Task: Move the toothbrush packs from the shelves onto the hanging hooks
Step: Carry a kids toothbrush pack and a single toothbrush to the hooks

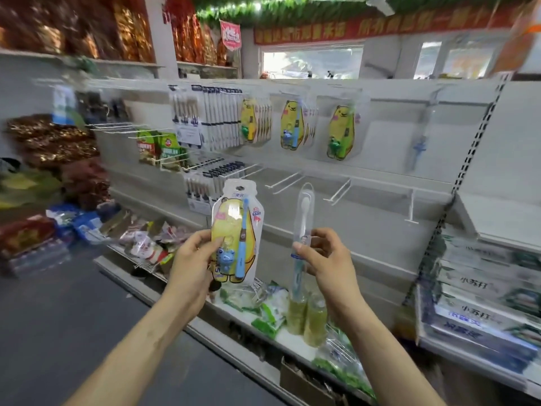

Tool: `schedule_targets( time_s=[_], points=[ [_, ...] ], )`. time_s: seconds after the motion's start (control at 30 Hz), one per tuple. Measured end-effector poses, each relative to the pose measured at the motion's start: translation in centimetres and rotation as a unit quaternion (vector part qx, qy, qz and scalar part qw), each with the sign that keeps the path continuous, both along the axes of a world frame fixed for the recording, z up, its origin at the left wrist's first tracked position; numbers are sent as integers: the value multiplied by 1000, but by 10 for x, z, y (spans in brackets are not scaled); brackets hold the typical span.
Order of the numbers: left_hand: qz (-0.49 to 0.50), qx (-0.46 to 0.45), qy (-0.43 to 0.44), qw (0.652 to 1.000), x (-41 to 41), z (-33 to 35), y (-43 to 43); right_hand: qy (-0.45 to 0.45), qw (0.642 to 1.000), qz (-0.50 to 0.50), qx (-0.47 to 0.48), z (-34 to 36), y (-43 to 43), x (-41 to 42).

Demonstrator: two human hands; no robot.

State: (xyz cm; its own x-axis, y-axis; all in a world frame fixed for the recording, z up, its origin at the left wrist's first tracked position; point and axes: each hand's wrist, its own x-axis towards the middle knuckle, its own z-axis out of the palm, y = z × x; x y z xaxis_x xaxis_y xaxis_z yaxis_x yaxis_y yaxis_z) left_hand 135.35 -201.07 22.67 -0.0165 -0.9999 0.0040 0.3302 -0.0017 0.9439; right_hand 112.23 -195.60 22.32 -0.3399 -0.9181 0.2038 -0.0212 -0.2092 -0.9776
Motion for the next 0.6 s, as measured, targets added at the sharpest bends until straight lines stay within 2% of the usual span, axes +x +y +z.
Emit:
schedule_targets(
  time_s=[0.2, 0.5, 0.6],
  points=[
    [-39, -25, 19, 999, 1, 13, -84, 13, 999, -47, -22, 18, -64, 7],
    [-69, -85, -31, 994, -38, 36, -203, 31, 994, -86, -54, 29, -165, -13],
    [-79, -107, -17, 991, -46, 49, -242, 43, 992, -98, -62, 32, -193, -15]
  ],
)
